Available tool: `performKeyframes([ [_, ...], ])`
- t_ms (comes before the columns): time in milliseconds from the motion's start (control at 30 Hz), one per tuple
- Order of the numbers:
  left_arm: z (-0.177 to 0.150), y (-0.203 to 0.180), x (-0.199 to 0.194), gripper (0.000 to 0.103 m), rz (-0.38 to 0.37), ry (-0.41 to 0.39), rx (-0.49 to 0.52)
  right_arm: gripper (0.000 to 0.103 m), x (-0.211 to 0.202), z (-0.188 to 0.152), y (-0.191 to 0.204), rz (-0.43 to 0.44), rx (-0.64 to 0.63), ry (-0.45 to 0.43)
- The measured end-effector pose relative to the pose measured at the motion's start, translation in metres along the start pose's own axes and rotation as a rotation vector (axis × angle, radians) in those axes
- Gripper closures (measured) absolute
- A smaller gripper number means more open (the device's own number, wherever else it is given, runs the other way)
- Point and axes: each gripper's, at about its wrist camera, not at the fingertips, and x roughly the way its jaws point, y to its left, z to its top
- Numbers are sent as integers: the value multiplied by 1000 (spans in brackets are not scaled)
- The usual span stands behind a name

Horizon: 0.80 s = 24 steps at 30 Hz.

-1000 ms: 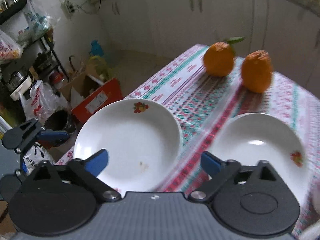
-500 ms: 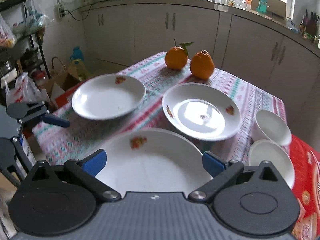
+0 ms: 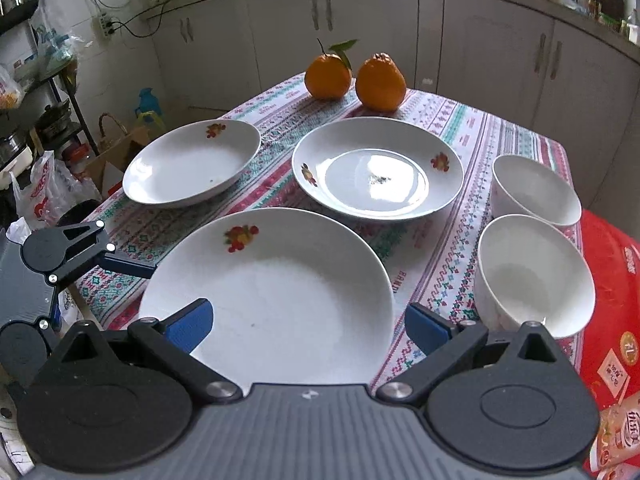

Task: Organize plates and bowls
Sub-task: 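Lift and carry the held white plates with both tools toward the other plates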

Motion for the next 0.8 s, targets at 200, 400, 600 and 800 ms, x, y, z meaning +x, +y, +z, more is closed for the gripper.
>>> performKeyframes([
  [200,5,-2,7,1,-1,-20,8,2,18,6,-16,44,25,43],
  [400,8,-3,11,1,-4,-29,21,24,37,15,-32,77,74,96],
  [600,10,-5,14,1,-14,-35,28,32,49,19,-41,117,106,134],
  [800,11,-3,16,1,-37,-29,5,34,56,20,-50,167,149,154],
])
